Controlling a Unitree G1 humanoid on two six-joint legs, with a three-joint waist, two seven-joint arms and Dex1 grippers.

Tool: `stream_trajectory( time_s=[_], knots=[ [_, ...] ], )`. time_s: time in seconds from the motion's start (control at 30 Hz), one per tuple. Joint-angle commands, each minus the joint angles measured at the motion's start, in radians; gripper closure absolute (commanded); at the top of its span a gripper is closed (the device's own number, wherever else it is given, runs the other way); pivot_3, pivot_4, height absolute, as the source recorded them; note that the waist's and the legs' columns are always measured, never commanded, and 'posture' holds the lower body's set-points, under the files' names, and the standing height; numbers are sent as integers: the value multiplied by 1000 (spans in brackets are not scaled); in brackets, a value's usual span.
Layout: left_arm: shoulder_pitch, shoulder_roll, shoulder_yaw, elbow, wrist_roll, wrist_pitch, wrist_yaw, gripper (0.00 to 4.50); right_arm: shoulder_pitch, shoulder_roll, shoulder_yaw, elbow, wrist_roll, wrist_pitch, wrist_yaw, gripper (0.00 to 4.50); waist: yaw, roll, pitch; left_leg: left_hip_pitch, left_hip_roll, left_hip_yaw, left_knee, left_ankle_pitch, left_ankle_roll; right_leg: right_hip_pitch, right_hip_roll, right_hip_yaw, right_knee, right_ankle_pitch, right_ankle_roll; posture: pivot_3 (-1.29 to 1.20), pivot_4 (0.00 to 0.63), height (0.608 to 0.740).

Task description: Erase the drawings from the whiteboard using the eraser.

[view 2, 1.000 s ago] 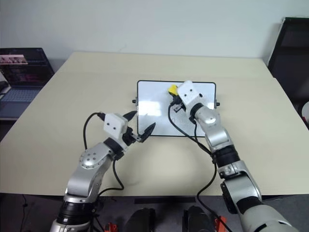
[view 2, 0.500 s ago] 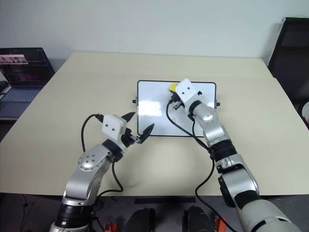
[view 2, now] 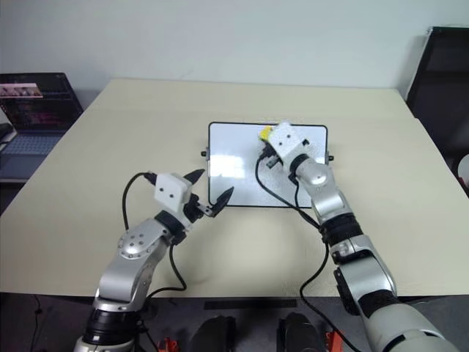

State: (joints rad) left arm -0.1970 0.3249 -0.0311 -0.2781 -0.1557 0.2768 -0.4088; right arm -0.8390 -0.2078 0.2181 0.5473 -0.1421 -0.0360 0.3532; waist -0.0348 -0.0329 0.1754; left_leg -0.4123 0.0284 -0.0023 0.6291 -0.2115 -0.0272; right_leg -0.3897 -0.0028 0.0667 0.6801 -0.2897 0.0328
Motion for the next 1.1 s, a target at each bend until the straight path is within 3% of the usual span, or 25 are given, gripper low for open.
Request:
stream_trajectory(
  time_s=[0.03,0.33,0.77,1.1],
  knots=[
    [-13,8,21,-39,-10,-13,-4,0,39,-9,27,2,-36,-5,20,3632,0,0,0,1,0,0,0,0,0,1,0,0,0,0,0,0,150,740],
    [-4,11,26,-48,-10,-10,2,0,81,-13,42,-7,-58,-23,32,3632,-1,0,0,11,0,2,0,0,0,10,0,3,0,0,0,0,150,740],
    [-9,11,30,-53,-9,1,1,0,183,-55,34,-91,-51,-8,76,3632,-1,-1,0,12,0,2,0,0,0,11,0,3,0,0,0,0,150,740],
    [-24,5,25,-30,-11,-7,-7,0,130,-42,-6,-71,-36,-33,23,3632,0,-1,0,12,0,2,0,0,0,11,0,3,0,0,0,0,150,740]
  ],
)
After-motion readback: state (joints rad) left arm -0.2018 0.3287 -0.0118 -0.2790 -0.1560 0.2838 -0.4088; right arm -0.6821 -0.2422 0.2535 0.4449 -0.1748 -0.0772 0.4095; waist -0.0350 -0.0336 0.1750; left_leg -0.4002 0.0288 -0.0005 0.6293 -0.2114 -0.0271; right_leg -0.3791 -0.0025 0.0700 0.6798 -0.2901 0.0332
